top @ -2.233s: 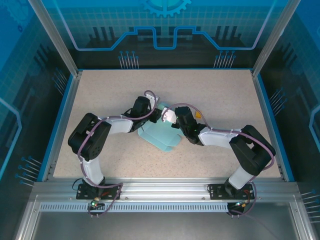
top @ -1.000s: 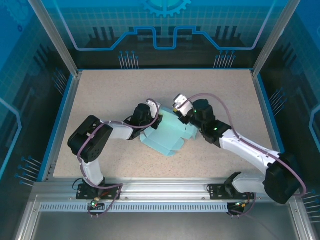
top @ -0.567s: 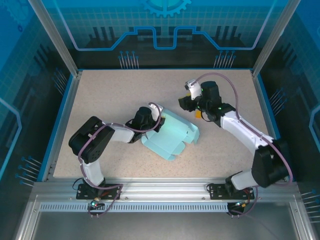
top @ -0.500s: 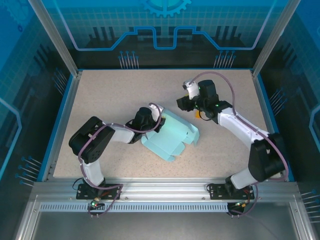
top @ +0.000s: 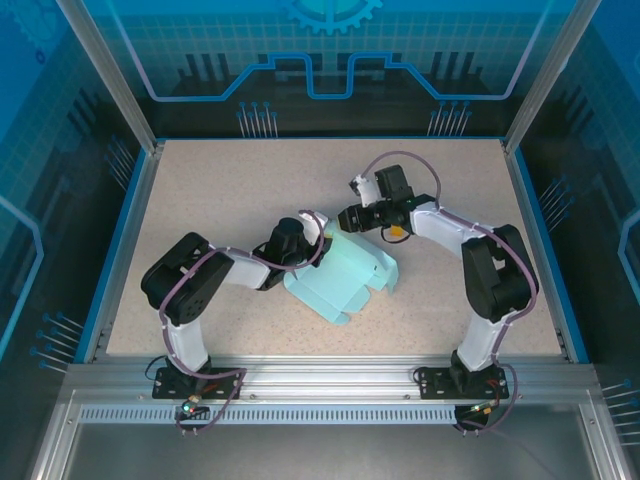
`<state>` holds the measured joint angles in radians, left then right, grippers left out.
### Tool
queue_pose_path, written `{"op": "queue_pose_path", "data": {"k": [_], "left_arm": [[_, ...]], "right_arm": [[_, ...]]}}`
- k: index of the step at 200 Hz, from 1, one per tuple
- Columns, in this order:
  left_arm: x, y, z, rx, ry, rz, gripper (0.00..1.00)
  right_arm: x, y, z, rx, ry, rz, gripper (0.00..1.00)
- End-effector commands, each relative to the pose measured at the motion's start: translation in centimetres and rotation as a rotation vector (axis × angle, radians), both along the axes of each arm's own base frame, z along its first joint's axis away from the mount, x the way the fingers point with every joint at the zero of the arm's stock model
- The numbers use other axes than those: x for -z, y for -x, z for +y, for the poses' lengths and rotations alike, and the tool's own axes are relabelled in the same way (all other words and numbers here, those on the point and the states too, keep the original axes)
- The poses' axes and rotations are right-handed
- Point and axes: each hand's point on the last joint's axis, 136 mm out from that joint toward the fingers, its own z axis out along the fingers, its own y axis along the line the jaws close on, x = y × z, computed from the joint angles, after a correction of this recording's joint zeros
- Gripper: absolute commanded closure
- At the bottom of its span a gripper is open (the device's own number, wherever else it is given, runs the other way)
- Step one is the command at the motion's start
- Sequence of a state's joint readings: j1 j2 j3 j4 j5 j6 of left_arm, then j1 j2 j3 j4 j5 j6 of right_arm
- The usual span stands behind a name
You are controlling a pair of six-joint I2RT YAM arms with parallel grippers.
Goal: Fold the paper box
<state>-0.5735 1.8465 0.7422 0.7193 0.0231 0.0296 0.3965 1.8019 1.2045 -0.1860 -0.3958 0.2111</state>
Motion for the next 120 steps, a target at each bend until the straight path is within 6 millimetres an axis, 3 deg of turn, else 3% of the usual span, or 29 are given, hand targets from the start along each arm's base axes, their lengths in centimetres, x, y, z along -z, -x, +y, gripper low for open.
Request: {"op": "queue_pose_path", "data": {"k": [1, 71, 120], "left_arm": [[1.5, 0.6, 0.1, 0.011, -0.032, 0.013, 0.82], [1.7, 0.7, 0.1, 0.014, -0.036, 0.018, 0.81], [1.7, 0.8, 0.2, 0.01, -0.041, 0.017, 0.8]], "right_arm": [[0.1, 0.4, 1.4, -0.028, -0.035, 0.034, 0.56], [3.4, 1.5, 1.0, -0.029, 0.077, 0.068, 0.58], [4.4, 2.1, 0.2, -0.028, 0.178, 0.032, 0.59]]}}
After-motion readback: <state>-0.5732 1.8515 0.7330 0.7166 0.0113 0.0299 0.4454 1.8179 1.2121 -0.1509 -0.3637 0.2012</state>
